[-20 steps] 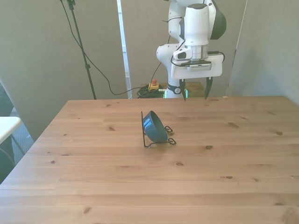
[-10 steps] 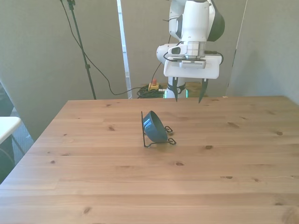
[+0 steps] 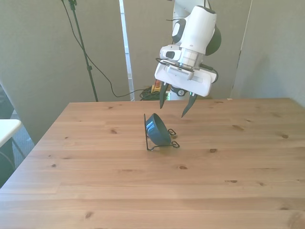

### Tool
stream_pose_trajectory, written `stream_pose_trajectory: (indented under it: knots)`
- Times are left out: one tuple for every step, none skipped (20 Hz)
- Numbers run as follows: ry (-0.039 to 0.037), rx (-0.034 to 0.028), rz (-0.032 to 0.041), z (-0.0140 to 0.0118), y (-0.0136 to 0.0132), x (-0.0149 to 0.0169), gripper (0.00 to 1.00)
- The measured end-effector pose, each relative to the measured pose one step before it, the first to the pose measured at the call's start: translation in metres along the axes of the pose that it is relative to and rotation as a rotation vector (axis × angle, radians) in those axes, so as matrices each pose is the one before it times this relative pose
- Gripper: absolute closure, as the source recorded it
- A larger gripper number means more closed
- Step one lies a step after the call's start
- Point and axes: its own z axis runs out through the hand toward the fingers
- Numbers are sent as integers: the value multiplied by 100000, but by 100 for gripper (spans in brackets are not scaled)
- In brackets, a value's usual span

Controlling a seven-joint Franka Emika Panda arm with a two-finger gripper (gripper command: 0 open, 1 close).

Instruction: Unload the bowl

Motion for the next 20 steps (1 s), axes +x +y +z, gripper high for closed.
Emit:
stream_pose_trajectory:
  knots:
    - [409, -723, 857, 262, 201, 454, 0]
    - [277, -533, 908, 249, 157, 471, 0]
    - [136, -449, 764, 231, 119, 500, 0]
    - [71, -565, 714, 217, 65, 457, 0]
    - [172, -634, 387, 241, -2, 379, 0]
    - [-64, -605, 488, 303, -30, 328, 0]
    - [-173, -618, 425, 376, -69, 274, 0]
    - [-205, -661, 374, 438, -109, 257, 0]
    - [-201, -690, 332, 460, -137, 248, 0]
    - [-162, -713, 243, 480, -140, 226, 0]
    - [-23, -580, 225, 416, -172, 262, 0]
    - [-53, -450, 342, 334, -146, 276, 0]
    - [-39, -422, 470, 299, -101, 319, 0]
    - [1, -346, 606, 250, -35, 370, 0]
    - [45, -337, 685, 196, 18, 413, 0]
    - [61, -409, 616, 157, 75, 378, 0]
    - [60, -304, 484, 150, 72, 316, 0]
    - [91, -195, 322, 105, 67, 228, 0]
    - [112, -162, 56, 79, 50, 115, 100]
    - [157, -105, -102, 39, 27, 50, 100]
